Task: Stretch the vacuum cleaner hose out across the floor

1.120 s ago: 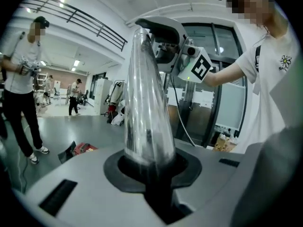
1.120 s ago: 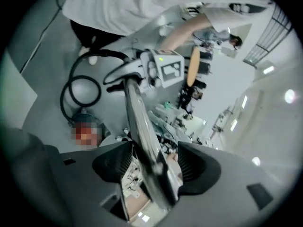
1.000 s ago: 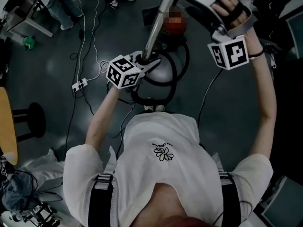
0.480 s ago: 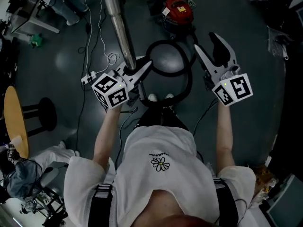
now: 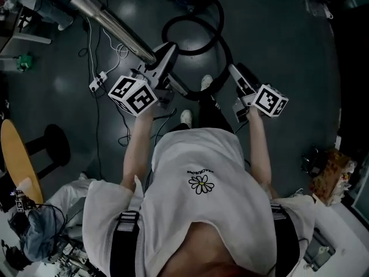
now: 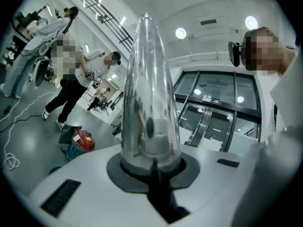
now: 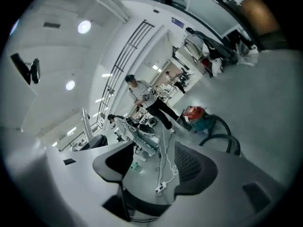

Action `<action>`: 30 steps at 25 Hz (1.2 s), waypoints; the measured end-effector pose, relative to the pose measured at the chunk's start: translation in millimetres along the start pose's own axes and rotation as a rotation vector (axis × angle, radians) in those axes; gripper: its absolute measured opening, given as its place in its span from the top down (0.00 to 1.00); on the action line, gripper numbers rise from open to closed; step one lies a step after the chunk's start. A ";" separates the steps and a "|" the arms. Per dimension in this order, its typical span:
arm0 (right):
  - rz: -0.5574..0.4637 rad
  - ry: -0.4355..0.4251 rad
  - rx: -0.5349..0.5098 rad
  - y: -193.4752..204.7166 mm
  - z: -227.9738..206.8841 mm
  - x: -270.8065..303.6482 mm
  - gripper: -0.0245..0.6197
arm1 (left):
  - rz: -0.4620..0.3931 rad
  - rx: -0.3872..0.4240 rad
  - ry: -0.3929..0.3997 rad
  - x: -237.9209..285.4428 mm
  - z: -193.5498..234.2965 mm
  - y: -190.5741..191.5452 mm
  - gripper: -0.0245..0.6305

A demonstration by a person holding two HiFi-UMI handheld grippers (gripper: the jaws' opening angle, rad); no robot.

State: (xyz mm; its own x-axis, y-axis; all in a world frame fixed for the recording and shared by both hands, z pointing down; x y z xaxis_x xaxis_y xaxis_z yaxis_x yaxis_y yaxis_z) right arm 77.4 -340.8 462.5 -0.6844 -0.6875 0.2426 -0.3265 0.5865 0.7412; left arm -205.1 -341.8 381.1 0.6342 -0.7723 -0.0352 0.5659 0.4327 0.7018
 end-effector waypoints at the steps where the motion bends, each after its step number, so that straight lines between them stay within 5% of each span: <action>1: 0.003 -0.004 0.066 19.0 4.3 -10.6 0.53 | -0.013 -0.011 0.008 -11.7 -6.8 4.6 0.89; 6: -0.038 0.029 0.351 88.2 0.7 -57.3 0.53 | -0.039 -0.079 0.039 -41.1 -40.7 22.3 0.89; 13: 0.039 0.080 0.461 140.9 -1.4 -98.8 0.53 | -0.121 -0.089 0.000 -56.3 -75.0 31.1 0.89; 20: -0.159 -0.153 0.887 150.1 -12.7 -98.0 0.53 | -0.247 -0.218 -0.025 -45.2 -88.7 42.5 0.90; 25: -0.216 -0.294 1.030 136.6 6.6 -68.9 0.53 | -0.237 -0.262 0.009 -41.7 -96.6 50.1 0.90; 28: -0.260 -0.302 1.080 134.3 10.6 -68.6 0.53 | -0.222 -0.255 0.017 -41.9 -99.4 50.0 0.90; 30: -0.271 -0.291 1.044 130.4 12.1 -73.4 0.66 | -0.218 -0.268 0.048 -40.9 -100.1 48.9 0.90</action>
State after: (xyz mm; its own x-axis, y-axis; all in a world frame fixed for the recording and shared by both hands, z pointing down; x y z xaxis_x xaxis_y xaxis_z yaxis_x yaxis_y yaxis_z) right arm 77.1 -208.7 533.8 -0.5897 -0.8009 -0.1041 -0.7818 0.5984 -0.1750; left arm -150.6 -242.5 345.6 0.5039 -0.8400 -0.2012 0.8049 0.3721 0.4623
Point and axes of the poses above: the fingertips, and each gripper's own axes: x forward along the fingers, z to its left, y out of its underside, the point moved 7 cm from there along -x, backward along the fingers, and after that the axes turned 12 degrees about -x, right-handed, at the moved point
